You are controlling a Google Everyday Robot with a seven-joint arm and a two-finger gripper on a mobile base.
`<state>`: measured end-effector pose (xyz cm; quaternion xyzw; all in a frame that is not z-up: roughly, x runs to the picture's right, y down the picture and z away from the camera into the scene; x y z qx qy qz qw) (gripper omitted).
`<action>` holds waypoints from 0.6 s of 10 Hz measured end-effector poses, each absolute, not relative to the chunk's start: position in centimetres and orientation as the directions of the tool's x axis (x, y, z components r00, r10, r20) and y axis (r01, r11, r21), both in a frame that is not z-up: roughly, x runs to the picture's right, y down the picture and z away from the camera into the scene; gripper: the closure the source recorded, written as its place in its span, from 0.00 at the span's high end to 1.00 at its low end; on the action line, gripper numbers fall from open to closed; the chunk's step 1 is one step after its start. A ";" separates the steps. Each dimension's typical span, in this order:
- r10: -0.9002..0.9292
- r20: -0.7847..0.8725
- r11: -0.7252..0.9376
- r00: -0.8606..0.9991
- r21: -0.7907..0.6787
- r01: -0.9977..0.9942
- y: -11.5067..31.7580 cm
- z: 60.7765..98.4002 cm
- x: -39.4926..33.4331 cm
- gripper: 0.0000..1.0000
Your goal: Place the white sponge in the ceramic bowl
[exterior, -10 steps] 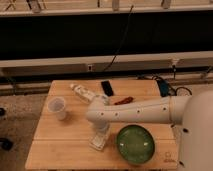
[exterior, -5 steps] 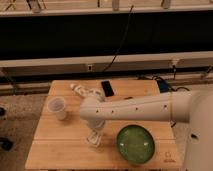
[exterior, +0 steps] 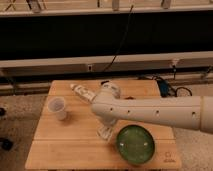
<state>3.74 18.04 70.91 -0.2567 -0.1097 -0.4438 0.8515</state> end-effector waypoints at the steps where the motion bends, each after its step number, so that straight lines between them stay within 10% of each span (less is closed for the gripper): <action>1: -0.693 0.399 0.491 0.601 -0.350 0.798 17.8 70.2 4.7 0.00; 6: -0.636 0.382 0.537 0.671 -0.406 0.740 18.9 70.0 10.3 0.41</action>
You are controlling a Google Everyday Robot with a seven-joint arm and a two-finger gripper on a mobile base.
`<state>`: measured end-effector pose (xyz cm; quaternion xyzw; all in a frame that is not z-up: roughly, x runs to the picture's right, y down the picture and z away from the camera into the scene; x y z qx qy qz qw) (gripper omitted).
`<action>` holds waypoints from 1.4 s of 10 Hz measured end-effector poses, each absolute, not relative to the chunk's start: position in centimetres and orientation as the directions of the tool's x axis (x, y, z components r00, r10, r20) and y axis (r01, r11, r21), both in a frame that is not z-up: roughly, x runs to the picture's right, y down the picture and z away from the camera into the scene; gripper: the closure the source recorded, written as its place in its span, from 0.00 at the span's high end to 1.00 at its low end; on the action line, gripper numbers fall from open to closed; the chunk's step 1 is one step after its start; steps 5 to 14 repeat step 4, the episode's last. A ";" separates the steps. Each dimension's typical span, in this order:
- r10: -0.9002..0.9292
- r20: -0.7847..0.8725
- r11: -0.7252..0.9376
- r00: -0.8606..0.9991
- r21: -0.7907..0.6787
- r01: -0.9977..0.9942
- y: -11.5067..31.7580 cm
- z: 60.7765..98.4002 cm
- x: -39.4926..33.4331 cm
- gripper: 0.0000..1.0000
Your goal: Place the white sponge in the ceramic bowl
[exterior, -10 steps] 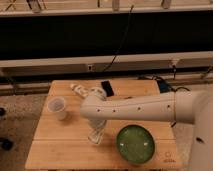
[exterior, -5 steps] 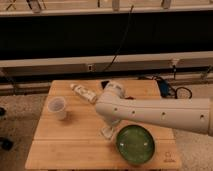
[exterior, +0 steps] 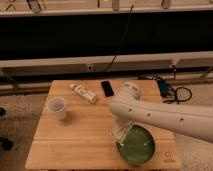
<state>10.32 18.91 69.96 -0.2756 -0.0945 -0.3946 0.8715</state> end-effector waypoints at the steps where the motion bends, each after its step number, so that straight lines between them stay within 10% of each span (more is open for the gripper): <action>1: -0.609 0.375 0.557 0.699 -0.425 0.714 19.6 70.3 12.6 0.55; 4: -0.569 0.369 0.583 0.735 -0.450 0.677 20.7 71.4 14.7 0.79; 14: -0.569 0.369 0.583 0.735 -0.450 0.677 20.7 71.4 14.7 0.79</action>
